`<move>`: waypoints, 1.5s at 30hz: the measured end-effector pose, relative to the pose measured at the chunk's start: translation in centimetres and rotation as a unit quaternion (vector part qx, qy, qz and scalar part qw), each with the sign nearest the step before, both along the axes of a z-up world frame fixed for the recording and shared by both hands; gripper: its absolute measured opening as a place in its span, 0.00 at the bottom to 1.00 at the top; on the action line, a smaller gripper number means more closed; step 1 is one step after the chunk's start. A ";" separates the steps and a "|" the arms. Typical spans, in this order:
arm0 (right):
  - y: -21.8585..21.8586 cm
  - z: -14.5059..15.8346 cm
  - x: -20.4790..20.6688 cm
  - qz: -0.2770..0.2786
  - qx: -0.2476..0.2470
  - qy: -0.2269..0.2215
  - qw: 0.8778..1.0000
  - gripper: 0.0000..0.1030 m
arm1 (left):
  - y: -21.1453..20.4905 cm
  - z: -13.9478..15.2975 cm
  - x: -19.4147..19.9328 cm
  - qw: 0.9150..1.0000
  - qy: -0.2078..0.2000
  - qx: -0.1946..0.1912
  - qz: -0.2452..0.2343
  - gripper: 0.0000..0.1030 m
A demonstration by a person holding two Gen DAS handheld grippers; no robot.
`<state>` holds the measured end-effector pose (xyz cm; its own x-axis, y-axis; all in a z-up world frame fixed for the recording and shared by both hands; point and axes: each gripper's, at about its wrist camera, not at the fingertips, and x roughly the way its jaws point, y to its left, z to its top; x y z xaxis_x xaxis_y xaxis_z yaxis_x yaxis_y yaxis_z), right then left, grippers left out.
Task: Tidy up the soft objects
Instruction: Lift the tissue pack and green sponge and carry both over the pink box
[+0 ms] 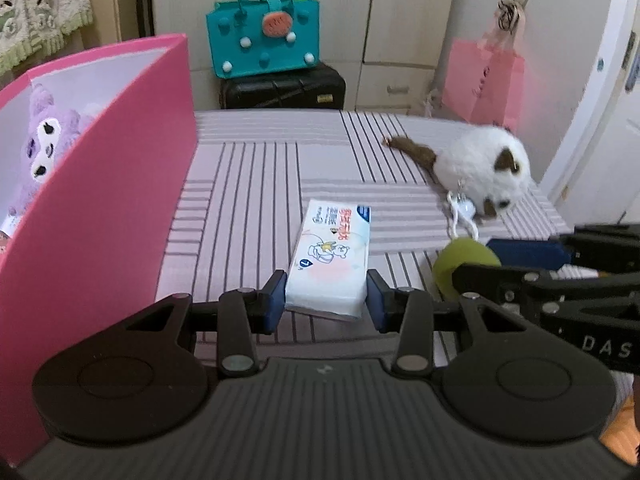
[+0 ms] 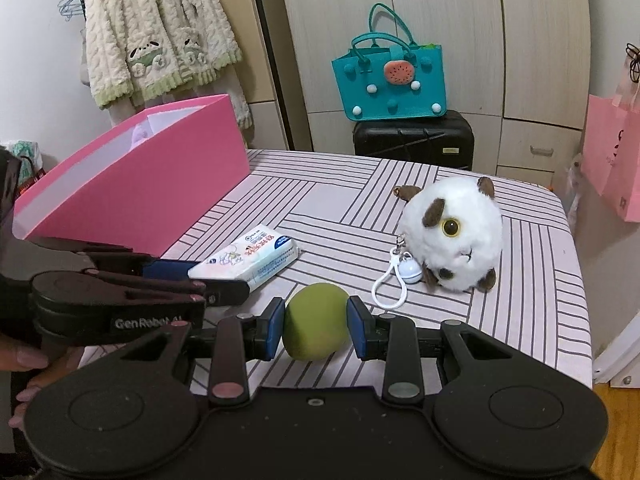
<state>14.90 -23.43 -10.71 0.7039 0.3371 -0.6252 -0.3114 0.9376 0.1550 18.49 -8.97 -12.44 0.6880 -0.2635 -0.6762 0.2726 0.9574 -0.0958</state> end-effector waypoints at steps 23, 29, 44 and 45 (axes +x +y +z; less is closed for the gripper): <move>0.3 -0.4 -0.9 0.012 -0.026 -0.016 0.999 0.40 | -1.4 -0.5 1.5 0.999 -0.023 0.035 -0.023 0.38; 0.7 -0.6 -0.8 0.010 -0.040 -0.016 0.999 0.43 | -1.2 -0.1 0.9 0.999 -0.018 0.022 -0.032 0.38; 0.0 0.6 -2.8 0.015 -0.007 0.015 1.000 0.40 | 0.5 1.9 -2.7 0.998 -0.013 0.031 -0.060 0.38; 0.0 0.7 -3.1 0.019 -0.004 0.018 1.000 0.40 | 0.8 1.9 -3.0 0.997 -0.012 0.035 -0.061 0.38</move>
